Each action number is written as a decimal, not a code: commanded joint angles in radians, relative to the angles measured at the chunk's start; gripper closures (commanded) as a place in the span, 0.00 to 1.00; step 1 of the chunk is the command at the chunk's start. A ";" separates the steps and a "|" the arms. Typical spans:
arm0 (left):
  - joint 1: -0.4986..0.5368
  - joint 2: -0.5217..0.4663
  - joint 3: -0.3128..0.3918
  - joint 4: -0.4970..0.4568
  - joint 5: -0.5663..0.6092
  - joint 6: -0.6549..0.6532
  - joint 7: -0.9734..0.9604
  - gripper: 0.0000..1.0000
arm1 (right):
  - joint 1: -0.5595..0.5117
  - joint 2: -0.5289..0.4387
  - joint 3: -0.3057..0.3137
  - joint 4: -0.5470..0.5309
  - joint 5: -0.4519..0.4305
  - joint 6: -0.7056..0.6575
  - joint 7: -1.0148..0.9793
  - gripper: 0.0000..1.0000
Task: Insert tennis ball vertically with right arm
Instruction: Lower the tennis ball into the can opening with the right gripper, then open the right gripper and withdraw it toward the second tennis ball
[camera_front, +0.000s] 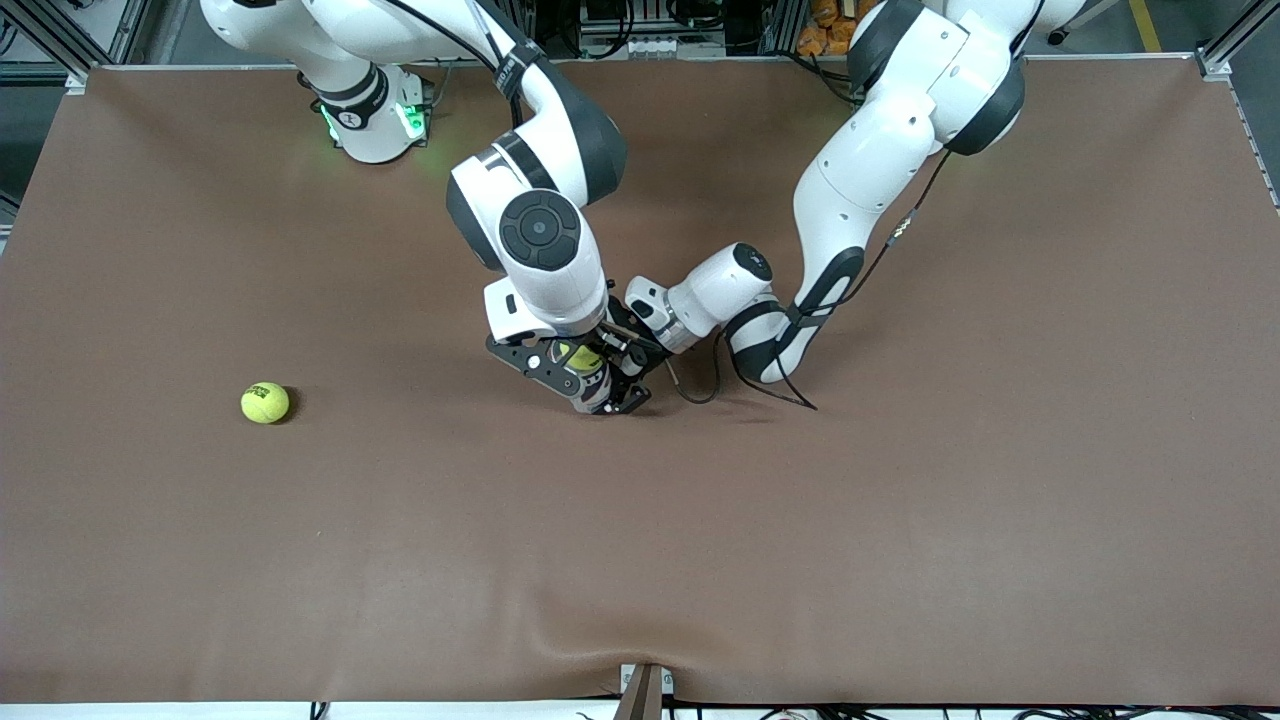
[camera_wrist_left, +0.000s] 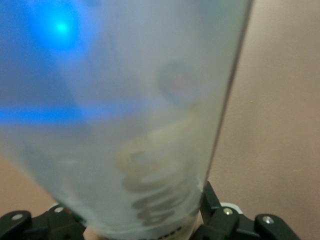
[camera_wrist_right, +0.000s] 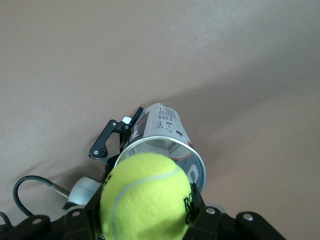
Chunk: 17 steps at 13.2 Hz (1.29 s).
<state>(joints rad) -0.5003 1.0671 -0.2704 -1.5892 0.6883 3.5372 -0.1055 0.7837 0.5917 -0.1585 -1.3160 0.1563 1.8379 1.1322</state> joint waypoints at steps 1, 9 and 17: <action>-0.001 0.011 -0.003 0.015 0.019 0.015 -0.005 0.12 | 0.006 0.016 -0.012 0.024 0.017 0.000 0.008 0.62; -0.003 0.011 -0.003 0.018 0.016 0.015 -0.007 0.12 | -0.003 0.013 -0.012 0.024 0.017 -0.003 0.006 0.00; -0.001 0.011 -0.003 0.017 0.017 0.015 -0.007 0.12 | -0.069 -0.050 -0.016 0.024 0.019 -0.119 -0.113 0.00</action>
<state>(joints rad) -0.5017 1.0671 -0.2719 -1.5891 0.6883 3.5372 -0.1055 0.7681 0.5850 -0.1800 -1.2997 0.1562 1.8085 1.1034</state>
